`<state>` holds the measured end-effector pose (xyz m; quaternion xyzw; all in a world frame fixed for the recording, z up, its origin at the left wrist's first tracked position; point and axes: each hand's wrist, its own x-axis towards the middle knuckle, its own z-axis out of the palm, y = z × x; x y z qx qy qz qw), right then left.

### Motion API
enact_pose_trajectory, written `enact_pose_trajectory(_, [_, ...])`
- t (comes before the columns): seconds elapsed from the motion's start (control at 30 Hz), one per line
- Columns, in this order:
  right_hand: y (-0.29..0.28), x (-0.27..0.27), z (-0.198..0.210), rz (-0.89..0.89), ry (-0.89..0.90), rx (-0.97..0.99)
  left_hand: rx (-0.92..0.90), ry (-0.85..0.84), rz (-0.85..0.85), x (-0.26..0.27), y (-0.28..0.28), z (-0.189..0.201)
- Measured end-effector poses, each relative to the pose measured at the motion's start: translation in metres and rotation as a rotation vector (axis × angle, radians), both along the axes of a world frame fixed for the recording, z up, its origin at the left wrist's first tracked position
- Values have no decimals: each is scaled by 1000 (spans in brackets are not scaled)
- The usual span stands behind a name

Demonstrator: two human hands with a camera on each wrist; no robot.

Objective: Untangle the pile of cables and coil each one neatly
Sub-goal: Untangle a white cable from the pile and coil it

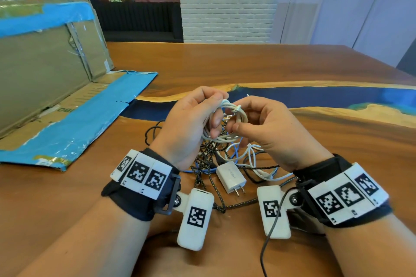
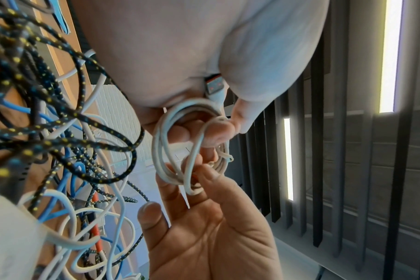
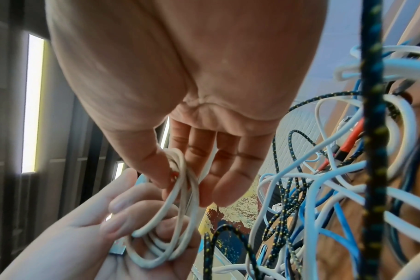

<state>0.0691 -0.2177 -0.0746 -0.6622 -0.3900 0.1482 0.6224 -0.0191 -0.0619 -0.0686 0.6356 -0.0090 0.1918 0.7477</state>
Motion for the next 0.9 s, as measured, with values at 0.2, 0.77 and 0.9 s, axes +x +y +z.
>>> enact_pose_trajectory(0.2, [-1, 2, -1, 30, 87, 23, 16, -24, -5, 0, 1, -1])
enact_pose_trajectory(0.77, [-6, 4, 3, 95, 300, 219, -28, 56, -66, -4, 3, 2])
enact_pose_trajectory(0.9, [-8, 6, 7, 116, 394, 205, -29, 47, -50, -4, 1, 2])
